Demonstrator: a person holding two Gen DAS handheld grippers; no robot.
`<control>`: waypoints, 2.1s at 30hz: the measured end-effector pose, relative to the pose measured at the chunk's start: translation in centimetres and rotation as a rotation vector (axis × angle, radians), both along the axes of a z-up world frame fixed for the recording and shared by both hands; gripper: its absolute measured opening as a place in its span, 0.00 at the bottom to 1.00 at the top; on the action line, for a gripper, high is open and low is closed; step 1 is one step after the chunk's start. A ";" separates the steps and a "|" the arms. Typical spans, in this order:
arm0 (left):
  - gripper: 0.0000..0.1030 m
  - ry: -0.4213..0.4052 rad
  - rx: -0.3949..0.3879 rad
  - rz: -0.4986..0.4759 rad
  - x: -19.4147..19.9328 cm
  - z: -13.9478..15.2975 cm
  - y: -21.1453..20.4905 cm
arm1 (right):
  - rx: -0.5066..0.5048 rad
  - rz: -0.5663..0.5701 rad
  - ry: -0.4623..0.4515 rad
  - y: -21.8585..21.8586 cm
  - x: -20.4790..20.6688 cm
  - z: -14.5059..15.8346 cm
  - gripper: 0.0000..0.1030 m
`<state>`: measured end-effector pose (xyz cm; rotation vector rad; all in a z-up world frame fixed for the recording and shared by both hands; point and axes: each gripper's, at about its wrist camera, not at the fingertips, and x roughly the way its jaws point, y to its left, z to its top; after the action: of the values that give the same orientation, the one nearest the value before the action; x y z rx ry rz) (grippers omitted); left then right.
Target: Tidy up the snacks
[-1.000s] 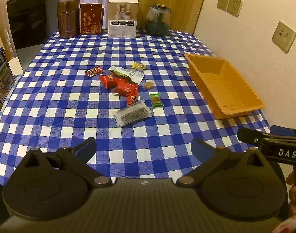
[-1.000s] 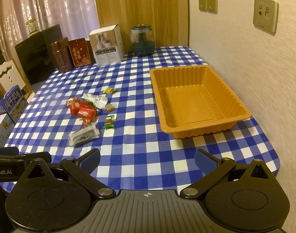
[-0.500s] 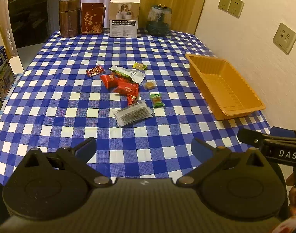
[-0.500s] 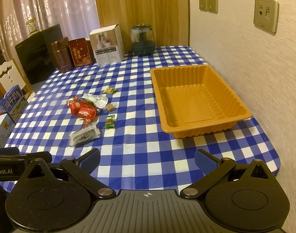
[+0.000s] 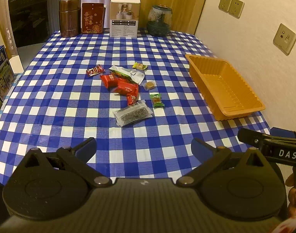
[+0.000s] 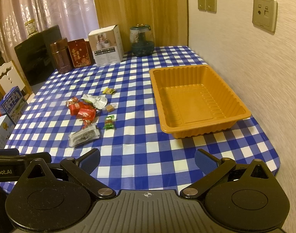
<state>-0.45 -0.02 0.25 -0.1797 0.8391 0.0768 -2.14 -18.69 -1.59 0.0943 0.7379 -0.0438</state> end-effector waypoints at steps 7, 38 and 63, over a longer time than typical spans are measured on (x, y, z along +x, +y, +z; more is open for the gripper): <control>1.00 0.000 -0.002 0.000 0.0 0.0 0.0 | 0.001 -0.002 -0.002 0.0 0.0 0.0 1.00; 1.00 0.001 -0.007 0.002 -0.1 0.0 0.1 | 0.004 -0.006 -0.001 -0.1 0.0 0.0 1.00; 1.00 0.032 -0.047 0.014 1.6 -1.7 2.7 | 0.055 -0.011 0.018 0.7 1.7 -1.4 1.00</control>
<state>1.14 2.71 -1.49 -0.2288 0.8721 0.0736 -0.45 -17.98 -2.96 0.1512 0.7568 -0.0351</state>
